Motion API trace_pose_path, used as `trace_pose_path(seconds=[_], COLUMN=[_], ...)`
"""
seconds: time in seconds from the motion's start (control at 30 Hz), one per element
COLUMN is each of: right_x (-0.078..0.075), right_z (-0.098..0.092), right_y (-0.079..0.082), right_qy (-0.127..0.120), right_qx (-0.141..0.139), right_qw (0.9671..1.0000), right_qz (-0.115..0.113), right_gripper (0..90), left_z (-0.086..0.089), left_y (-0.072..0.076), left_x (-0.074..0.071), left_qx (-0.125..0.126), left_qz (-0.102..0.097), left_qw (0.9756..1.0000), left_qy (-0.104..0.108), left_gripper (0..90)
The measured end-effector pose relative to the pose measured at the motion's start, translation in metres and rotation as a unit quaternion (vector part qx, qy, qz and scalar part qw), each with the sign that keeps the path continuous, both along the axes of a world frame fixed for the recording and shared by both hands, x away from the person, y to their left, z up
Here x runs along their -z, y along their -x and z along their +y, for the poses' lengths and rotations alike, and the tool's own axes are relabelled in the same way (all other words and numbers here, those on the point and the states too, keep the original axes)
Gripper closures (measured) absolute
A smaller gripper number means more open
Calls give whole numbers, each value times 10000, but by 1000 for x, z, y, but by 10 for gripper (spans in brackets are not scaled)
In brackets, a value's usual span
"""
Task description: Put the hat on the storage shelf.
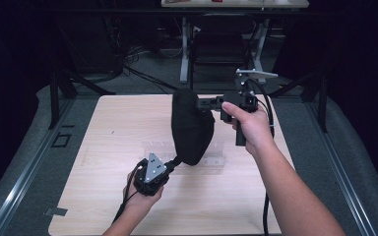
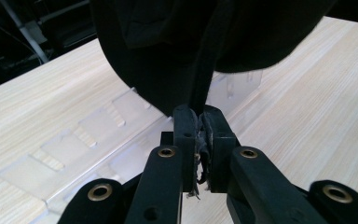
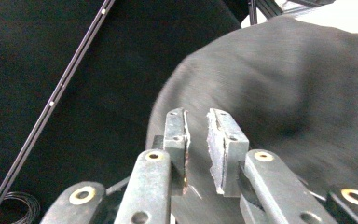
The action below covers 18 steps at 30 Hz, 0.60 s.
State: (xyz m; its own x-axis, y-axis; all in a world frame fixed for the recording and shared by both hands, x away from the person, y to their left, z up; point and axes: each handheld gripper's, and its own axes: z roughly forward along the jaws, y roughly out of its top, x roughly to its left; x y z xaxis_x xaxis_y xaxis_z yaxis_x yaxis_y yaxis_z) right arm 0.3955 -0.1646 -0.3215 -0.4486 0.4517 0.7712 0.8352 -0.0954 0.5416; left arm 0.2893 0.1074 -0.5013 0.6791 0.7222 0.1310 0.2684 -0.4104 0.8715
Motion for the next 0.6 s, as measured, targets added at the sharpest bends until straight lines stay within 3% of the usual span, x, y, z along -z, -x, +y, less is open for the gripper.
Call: trace_pose_path(seconds=[0.13, 0.2, 0.27, 0.6], right_x=[-1, -2, -2, -5], right_z=[-6, -9, -11, -24], right_y=[1, 2, 4, 14], right_qy=[35, 100, 189, 295], right_qx=[36, 72, 112, 198], right_qw=[10000, 9999, 9996, 9990], right_qz=[-32, -70, -158, -270], right_gripper=[775, 772, 767, 752], left_z=[5, 5, 6, 11], left_y=[-1, 1, 0, -2], left_x=[3, 5, 7, 13], left_qx=[-62, -107, -110, -191], left_qz=[13, -83, -50, 98], left_qw=[10000, 9997, 9996, 9996], left_qy=[-56, -202, -242, -167], left_gripper=[864, 863, 863, 861])
